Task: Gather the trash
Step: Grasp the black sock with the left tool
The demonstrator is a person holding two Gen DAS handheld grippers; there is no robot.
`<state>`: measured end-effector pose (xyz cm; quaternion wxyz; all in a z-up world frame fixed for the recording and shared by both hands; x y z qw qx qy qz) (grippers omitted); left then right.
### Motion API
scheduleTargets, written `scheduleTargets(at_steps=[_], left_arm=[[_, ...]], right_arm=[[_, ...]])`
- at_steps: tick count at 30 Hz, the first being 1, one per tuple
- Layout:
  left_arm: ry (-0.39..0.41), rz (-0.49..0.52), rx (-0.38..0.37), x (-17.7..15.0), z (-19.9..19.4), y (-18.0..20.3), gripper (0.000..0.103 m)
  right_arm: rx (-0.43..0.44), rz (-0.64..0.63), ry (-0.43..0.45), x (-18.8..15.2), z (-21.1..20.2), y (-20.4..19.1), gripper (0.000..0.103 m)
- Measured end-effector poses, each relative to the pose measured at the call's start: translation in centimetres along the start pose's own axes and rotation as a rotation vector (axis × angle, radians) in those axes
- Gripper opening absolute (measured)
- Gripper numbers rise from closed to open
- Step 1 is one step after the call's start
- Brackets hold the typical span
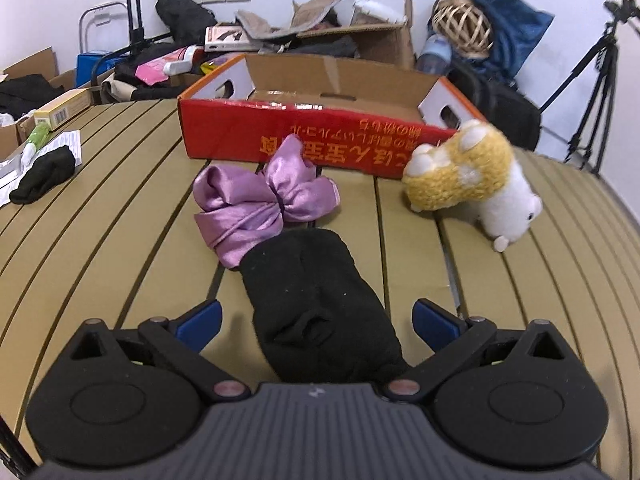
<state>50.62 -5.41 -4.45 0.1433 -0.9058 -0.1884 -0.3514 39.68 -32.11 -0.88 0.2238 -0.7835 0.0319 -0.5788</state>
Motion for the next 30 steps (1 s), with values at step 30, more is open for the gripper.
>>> scheduleTargets(at_steps=[30], left_arm=[[0.052, 0.021, 0.077, -1.2, 1.3, 0.0, 0.062]], right_arm=[[-0.028, 0.043, -0.057, -0.8, 1.2, 1.4, 0.034]])
Point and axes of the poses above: each gripper's, at about its wrist camera, not at the fingertips, and z roughly the way its jaws point, y to its right, x to its top, the point moved 4 cm from there along z, roughly the way its jaws point, and after that the axes turned 14 degrees about x, right-handed, at the moved point
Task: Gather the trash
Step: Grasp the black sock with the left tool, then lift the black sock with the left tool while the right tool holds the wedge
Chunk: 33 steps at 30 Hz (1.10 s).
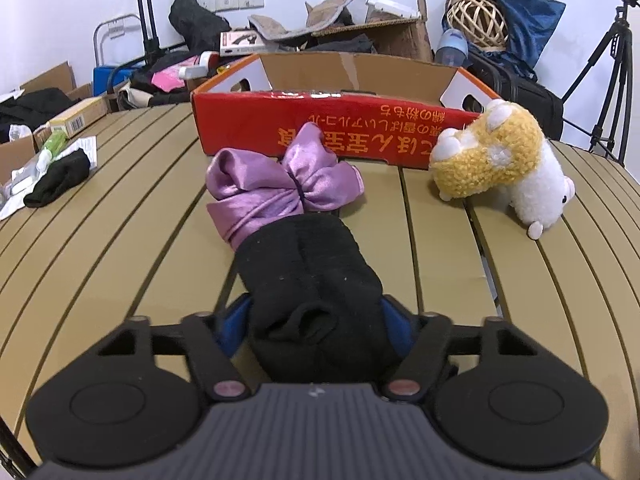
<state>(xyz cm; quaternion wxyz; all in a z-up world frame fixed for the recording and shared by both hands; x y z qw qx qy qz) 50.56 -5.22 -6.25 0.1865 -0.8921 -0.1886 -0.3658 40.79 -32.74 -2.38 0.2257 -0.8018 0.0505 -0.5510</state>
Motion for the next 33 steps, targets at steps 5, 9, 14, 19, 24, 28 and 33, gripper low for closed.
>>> scheduleTargets(at_steps=[5, 9, 14, 19, 24, 28, 33], left_arm=[[0.028, 0.009, -0.011, -0.3, -0.4, -0.4, 0.03], [0.038, 0.015, -0.019, -0.4, -0.7, -0.7, 0.022], [0.052, 0.023, -0.031, -0.4, -1.5, -1.2, 0.02], [0.071, 0.021, -0.033, -0.3, -2.4, -1.9, 0.02], [0.099, 0.027, -0.033, -0.3, -3.8, -2.7, 0.02], [0.118, 0.032, -0.033, -0.4, -5.0, -3.4, 0.02], [0.147, 0.037, -0.035, -0.8, -6.8, -4.6, 0.02]], right_arm=[[0.006, -0.004, -0.008, -0.2, 0.1, -0.2, 0.034], [0.011, -0.007, -0.016, -0.2, 0.1, -0.2, 0.034], [0.017, -0.007, -0.02, -0.1, 0.0, -0.1, 0.034], [0.025, -0.006, -0.021, -0.1, -0.2, -0.2, 0.034], [0.038, -0.011, -0.025, -0.2, -0.3, -0.3, 0.034], [0.052, -0.017, -0.027, -0.3, -0.7, -0.5, 0.034], [0.077, -0.028, -0.026, -0.3, -1.3, -0.9, 0.034]])
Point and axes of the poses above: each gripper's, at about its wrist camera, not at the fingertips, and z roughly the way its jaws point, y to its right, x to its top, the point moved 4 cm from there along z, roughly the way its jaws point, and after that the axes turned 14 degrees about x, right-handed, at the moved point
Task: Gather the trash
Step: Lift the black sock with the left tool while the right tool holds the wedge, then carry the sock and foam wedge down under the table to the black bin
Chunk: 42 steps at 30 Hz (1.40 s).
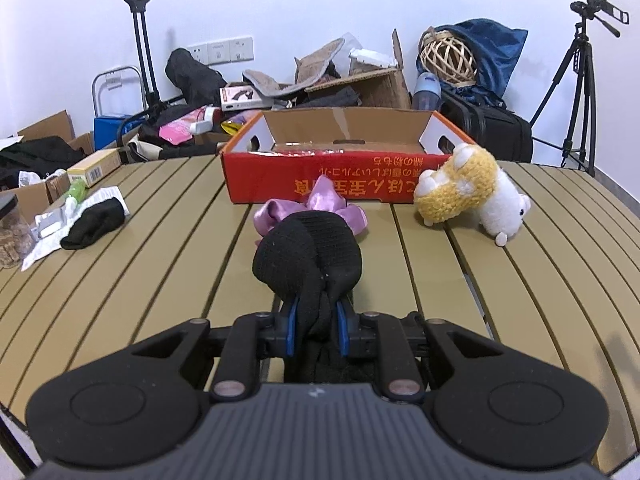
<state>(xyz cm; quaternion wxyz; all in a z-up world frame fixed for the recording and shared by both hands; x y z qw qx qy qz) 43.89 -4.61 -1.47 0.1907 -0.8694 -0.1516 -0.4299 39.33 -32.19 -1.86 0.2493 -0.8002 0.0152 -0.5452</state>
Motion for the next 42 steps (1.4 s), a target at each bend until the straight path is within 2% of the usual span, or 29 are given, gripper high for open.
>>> scheduleTargets(at_steps=[14, 28, 42], left_arm=[[0.037, -0.018, -0.032, -2.0, -5.6, -4.1, 0.02], [0.059, -0.019, -0.084, -5.0, -10.2, -8.2, 0.02], [0.046, -0.016, -0.101, -10.0, -12.7, -14.0, 0.02]], right_arm=[[0.065, -0.092, -0.009, -1.1, -2.9, -1.7, 0.034], [0.113, -0.145, 0.039, -2.4, -6.3, -2.9, 0.034], [0.224, -0.247, -0.001, -8.0, -10.5, -7.2, 0.034]])
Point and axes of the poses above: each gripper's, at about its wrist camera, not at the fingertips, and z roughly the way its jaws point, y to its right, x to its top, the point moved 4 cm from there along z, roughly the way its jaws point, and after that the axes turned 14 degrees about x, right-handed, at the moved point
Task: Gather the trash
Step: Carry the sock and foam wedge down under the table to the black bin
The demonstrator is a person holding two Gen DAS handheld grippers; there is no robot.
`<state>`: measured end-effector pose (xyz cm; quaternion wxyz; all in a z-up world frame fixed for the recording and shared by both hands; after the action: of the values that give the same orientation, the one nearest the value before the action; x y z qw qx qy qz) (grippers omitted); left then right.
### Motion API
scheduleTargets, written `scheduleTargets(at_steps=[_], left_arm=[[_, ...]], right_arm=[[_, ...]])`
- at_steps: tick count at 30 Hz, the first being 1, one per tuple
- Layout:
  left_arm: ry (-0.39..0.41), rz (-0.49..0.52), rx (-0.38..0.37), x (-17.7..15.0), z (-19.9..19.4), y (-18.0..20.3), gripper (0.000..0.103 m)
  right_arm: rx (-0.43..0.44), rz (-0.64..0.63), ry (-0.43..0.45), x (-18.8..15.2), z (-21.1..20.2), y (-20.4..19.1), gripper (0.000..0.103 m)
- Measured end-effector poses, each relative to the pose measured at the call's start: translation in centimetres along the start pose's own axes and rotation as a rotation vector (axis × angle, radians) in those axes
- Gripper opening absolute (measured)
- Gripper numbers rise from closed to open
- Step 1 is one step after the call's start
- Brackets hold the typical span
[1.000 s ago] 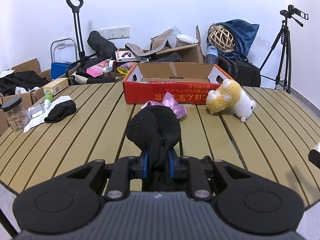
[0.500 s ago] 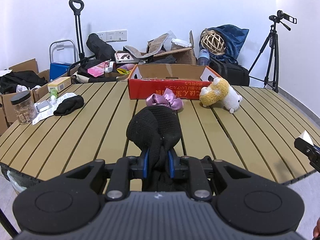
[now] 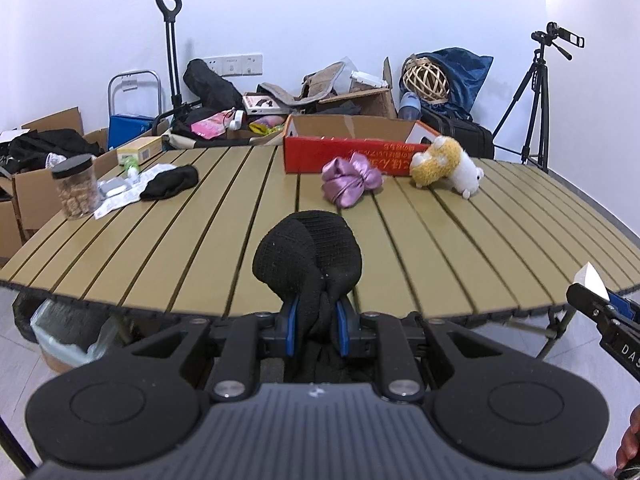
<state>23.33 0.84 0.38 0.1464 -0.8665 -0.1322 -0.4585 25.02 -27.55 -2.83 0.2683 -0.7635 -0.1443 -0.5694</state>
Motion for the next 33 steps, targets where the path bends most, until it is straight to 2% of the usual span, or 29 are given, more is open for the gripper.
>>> scheduleTargets(at_steps=[13, 24, 33], left_arm=[[-0.074, 0.008, 0.016, -6.2, -0.7, -4.2, 0.02], [-0.195, 0.023, 0.068, -11.9, 2.2, -7.3, 0.02], [-0.275, 0.014, 0.089, -14.9, 5.0, -8.9, 0.02]], right_arm=[[0.08, -0.082, -0.214, -6.1, 0.6, -5.6, 0.034], [0.129, -0.172, -0.486, -12.7, 2.8, -10.2, 0.034], [0.109, -0.198, -0.66, -16.4, 4.9, -11.2, 0.034]])
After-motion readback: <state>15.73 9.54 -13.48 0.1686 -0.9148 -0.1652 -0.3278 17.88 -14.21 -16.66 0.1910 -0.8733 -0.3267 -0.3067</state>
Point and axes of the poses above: each gripper's, at about its wrist camera, not at the fingertips, and z roughly the way its jaws point, y to its right, x to its top, the point moved 4 cm from there along z, roughly the way its jaws point, and after that the axes turned 14 degrees about x, right-handed, at the moved point
